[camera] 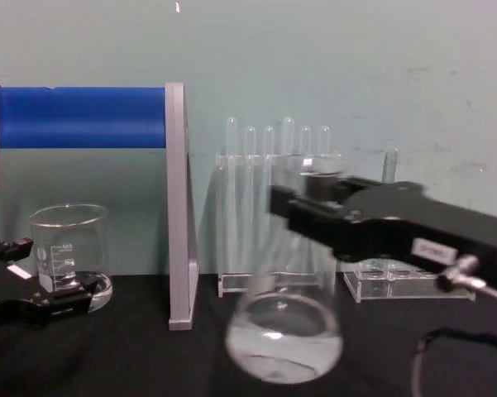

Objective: Grasp the erlenmeyer flask with one hand, shake it three times, then place it back.

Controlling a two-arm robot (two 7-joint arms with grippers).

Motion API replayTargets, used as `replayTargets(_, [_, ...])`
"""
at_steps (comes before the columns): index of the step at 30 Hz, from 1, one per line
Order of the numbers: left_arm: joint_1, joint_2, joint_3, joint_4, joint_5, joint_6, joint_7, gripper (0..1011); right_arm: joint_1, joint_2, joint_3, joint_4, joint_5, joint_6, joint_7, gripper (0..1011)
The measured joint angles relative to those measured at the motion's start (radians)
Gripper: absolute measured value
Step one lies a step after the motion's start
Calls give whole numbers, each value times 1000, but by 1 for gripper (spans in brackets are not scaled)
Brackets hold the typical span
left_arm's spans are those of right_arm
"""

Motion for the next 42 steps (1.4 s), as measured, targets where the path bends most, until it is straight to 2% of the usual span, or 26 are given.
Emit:
replayTargets(4, [0,0,0,0,0,0,0,1001,26,0,-37,15,11,-4,33,449])
replayTargets(8, [0,0,0,0,0,0,0,1001,36,5,-54,19,21,-8,42,450])
replayTargets(13, [0,0,0,0,0,0,0,1001,29,19,-52,11,32,-14,27,449])
replayTargets(16, [0,0,0,0,0,0,0,1001,13,30,-34,-2,37,-19,-1,449])
replayTargets(19, [0,0,0,0,0,0,0,1001,-10,41,-5,-18,39,-24,-39,449])
replayTargets(22, [0,0,0,0,0,0,0,1001,-53,56,48,-45,37,-26,-97,449])
replayTargets(25, [0,0,0,0,0,0,0,1001,-79,62,79,-62,31,-26,-128,449])
replayTargets(26, [0,0,0,0,0,0,0,1001,-98,65,101,-75,25,-26,-151,449])
replayTargets(36, [0,0,0,0,0,0,0,1001,-215,64,236,-142,-5,-11,-265,449])
replayTargets(42, [0,0,0,0,0,0,0,1001,-237,55,272,-152,-14,0,-283,449])
